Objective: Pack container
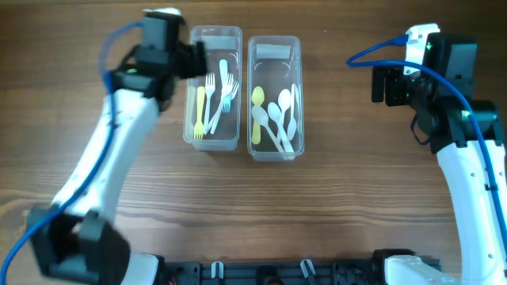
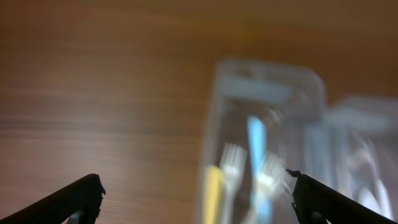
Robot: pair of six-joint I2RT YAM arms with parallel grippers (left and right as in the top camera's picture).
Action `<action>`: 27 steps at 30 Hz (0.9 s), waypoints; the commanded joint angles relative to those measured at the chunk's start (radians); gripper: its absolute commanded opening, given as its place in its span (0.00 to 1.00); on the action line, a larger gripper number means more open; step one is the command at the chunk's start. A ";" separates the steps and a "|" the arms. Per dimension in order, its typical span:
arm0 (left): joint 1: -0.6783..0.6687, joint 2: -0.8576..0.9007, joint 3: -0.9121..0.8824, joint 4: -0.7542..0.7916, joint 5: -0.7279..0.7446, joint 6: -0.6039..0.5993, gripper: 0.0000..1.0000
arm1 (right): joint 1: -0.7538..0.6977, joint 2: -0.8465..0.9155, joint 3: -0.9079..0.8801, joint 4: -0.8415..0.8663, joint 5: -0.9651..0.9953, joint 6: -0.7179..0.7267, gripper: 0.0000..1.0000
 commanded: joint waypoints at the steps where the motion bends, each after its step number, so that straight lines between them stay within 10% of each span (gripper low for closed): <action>1: 0.140 -0.114 0.040 -0.012 -0.175 -0.002 1.00 | -0.001 0.009 0.007 0.002 0.021 -0.006 1.00; 27: 0.275 -0.116 0.040 -0.072 -0.073 -0.002 1.00 | -0.001 0.009 0.006 0.002 0.021 -0.006 1.00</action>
